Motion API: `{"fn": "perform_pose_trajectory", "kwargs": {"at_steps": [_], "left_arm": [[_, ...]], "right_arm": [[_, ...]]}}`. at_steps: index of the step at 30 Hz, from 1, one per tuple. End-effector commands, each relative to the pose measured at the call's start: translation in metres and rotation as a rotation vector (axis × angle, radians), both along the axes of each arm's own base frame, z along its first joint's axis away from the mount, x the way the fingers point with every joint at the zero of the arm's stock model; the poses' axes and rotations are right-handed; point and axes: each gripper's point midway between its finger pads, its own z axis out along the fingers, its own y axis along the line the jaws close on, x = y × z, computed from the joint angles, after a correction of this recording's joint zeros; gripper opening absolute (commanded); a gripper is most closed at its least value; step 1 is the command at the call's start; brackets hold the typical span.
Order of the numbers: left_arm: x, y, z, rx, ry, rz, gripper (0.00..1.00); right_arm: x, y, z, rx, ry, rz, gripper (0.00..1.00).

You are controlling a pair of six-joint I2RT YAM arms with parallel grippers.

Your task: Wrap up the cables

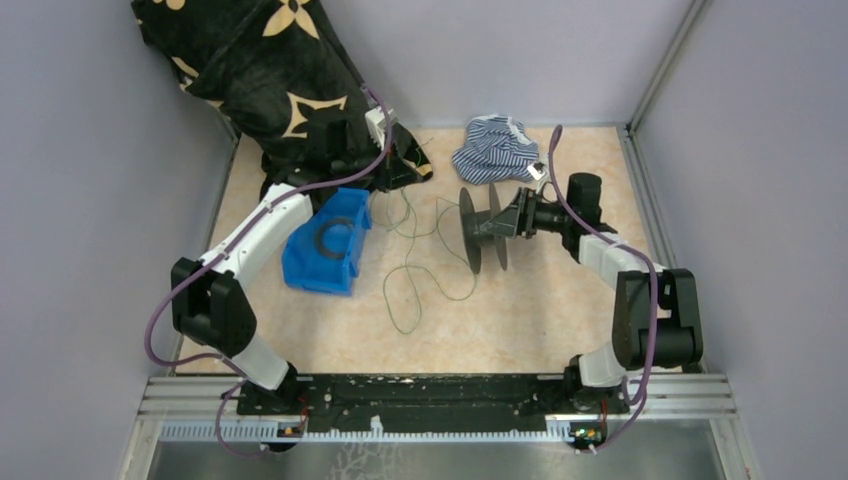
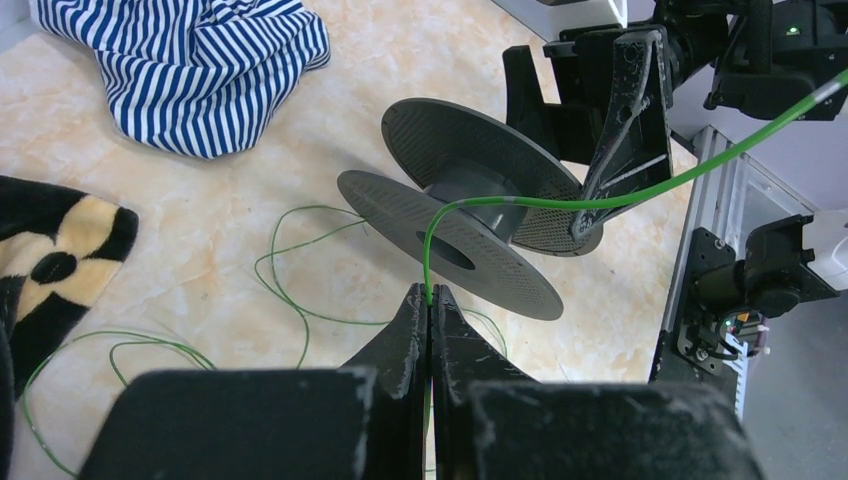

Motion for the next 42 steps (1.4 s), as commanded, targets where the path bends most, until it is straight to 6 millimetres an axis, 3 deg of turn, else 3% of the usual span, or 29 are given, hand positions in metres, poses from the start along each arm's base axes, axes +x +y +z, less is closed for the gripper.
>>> {"fn": "perform_pose_trajectory", "kwargs": {"at_steps": [1, 7, 12, 23, 42], "left_arm": [[0.000, -0.004, 0.006, 0.002, -0.034, -0.015, 0.00], [-0.003, -0.007, 0.007, 0.004, -0.038, -0.023, 0.00], [-0.004, -0.010, 0.006, 0.013, -0.044, -0.031, 0.00], [-0.010, -0.021, -0.010, 0.099, -0.082, -0.034, 0.00], [-0.016, -0.041, -0.034, 0.160, -0.060, -0.043, 0.00]], "right_arm": [[0.007, -0.009, 0.004, 0.018, -0.043, 0.012, 0.49], [0.010, -0.020, -0.006, -0.027, -0.024, -0.009, 0.72], [0.011, -0.027, -0.008, -0.063, -0.028, -0.010, 0.82], [0.015, -0.036, -0.006, -0.141, -0.073, -0.001, 0.84], [0.030, -0.050, 0.021, -0.261, -0.157, -0.070, 0.84]]}}
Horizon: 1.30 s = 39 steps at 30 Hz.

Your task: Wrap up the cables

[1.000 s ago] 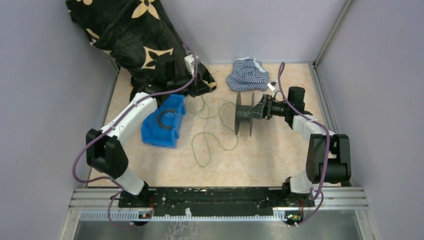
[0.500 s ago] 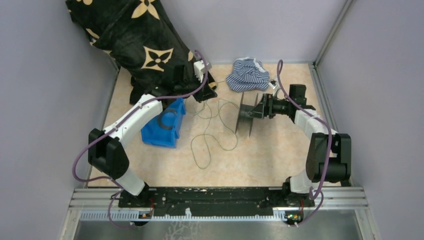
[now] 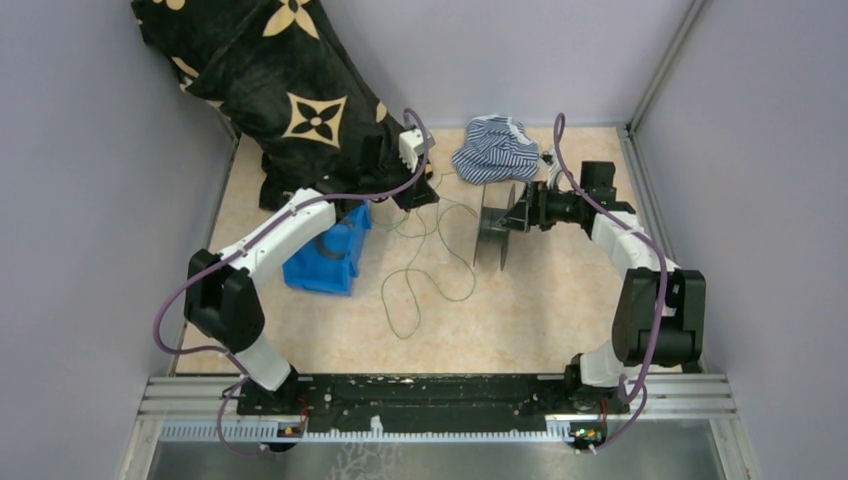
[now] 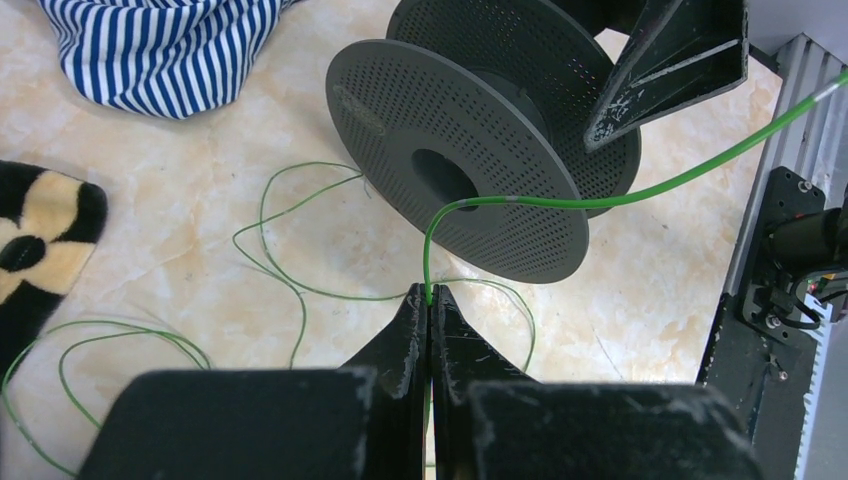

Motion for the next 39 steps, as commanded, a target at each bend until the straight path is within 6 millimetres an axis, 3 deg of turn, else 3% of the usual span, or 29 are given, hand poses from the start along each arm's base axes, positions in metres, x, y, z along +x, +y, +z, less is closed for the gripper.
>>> {"fn": "perform_pose_trajectory", "kwargs": {"at_steps": [1, 26, 35, 39], "left_arm": [[-0.001, -0.010, 0.010, -0.009, -0.021, -0.017, 0.00], [-0.009, -0.027, -0.003, 0.031, -0.020, -0.046, 0.00], [-0.012, -0.030, -0.009, 0.062, -0.031, -0.044, 0.00], [-0.014, -0.030, -0.012, 0.070, -0.030, -0.046, 0.00]], "right_arm": [[0.010, -0.007, 0.029, -0.045, -0.118, -0.017, 0.84], [0.004, 0.000, 0.046, -0.071, -0.147, -0.013, 0.82], [-0.002, 0.009, 0.045, -0.089, -0.152, -0.007, 0.65], [-0.002, 0.013, 0.049, -0.089, -0.165, -0.004, 0.62]]}}
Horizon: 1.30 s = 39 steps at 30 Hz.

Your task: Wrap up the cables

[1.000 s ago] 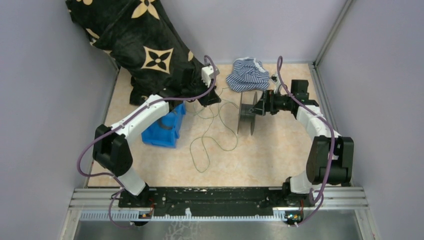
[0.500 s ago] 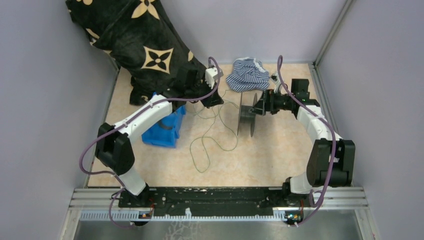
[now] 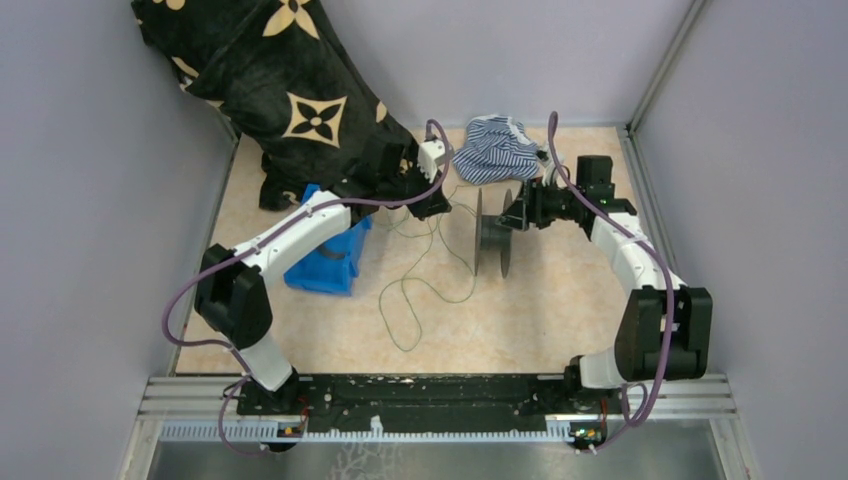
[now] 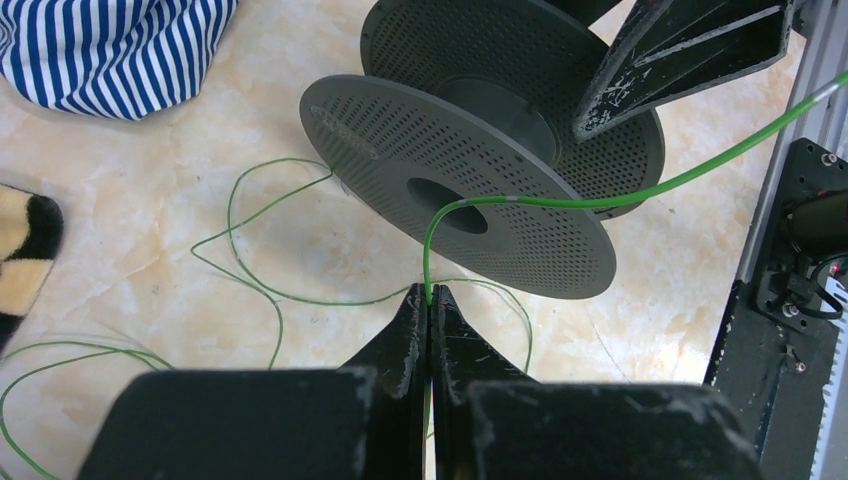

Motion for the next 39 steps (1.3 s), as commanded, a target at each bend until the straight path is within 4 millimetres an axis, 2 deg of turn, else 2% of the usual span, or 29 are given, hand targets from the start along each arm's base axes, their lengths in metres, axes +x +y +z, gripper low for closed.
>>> {"fn": "perform_pose_trajectory", "kwargs": {"at_steps": [1, 7, 14, 23, 39], "left_arm": [[0.001, -0.004, 0.006, 0.007, -0.031, -0.005, 0.00], [0.003, -0.004, 0.001, 0.041, -0.049, 0.006, 0.00], [0.005, -0.005, -0.001, 0.066, -0.065, 0.015, 0.00], [0.003, -0.004, -0.004, 0.072, -0.065, 0.013, 0.00], [0.003, -0.004, -0.003, 0.073, -0.069, 0.015, 0.00]], "right_arm": [[0.006, 0.007, 0.033, 0.000, -0.119, 0.012, 0.61], [0.009, 0.011, 0.037, -0.015, -0.139, 0.021, 0.58], [0.016, 0.008, 0.037, -0.055, -0.159, 0.023, 0.57], [0.015, 0.004, 0.035, -0.084, -0.160, 0.009, 0.57], [0.006, -0.010, 0.039, -0.259, -0.236, -0.105, 0.34]]}}
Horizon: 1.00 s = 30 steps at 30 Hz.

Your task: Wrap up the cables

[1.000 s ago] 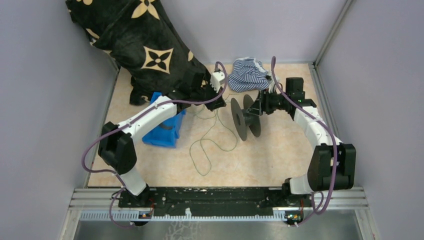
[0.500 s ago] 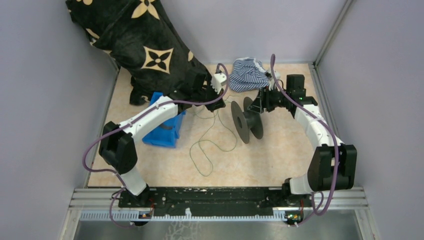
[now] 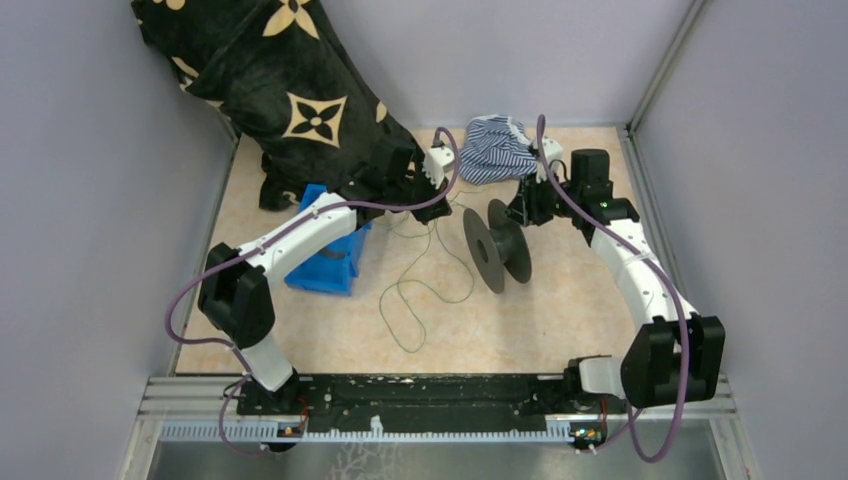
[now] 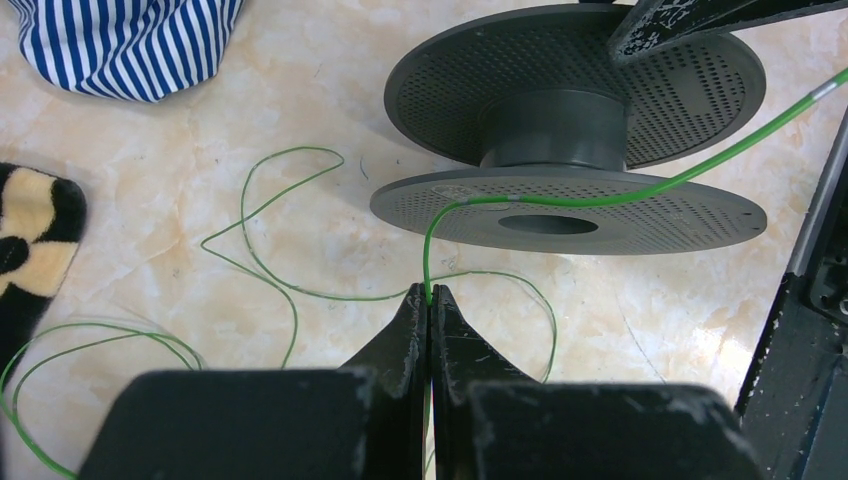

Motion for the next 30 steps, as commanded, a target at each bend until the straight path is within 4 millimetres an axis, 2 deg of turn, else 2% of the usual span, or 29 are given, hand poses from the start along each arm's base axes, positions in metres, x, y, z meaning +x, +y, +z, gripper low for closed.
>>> {"fn": "perform_pose_trajectory", "kwargs": {"at_steps": [1, 11, 16, 21, 30], "left_arm": [[0.003, -0.003, 0.011, -0.005, -0.031, -0.007, 0.00], [0.002, -0.001, 0.012, -0.005, -0.041, 0.000, 0.00], [0.004, 0.002, 0.013, 0.002, -0.058, 0.014, 0.00], [0.007, 0.008, 0.018, 0.012, -0.093, 0.029, 0.00], [0.012, 0.026, 0.024, 0.018, -0.135, 0.068, 0.00]], "right_arm": [[0.003, -0.005, 0.014, -0.080, -0.089, -0.039, 0.32], [-0.002, -0.009, 0.000, -0.175, -0.090, -0.068, 0.22], [0.006, -0.014, 0.011, -0.192, -0.128, -0.102, 0.10], [0.026, -0.019, 0.036, -0.210, -0.225, -0.150, 0.00], [0.078, -0.036, 0.071, -0.317, -0.377, -0.230, 0.00]]}}
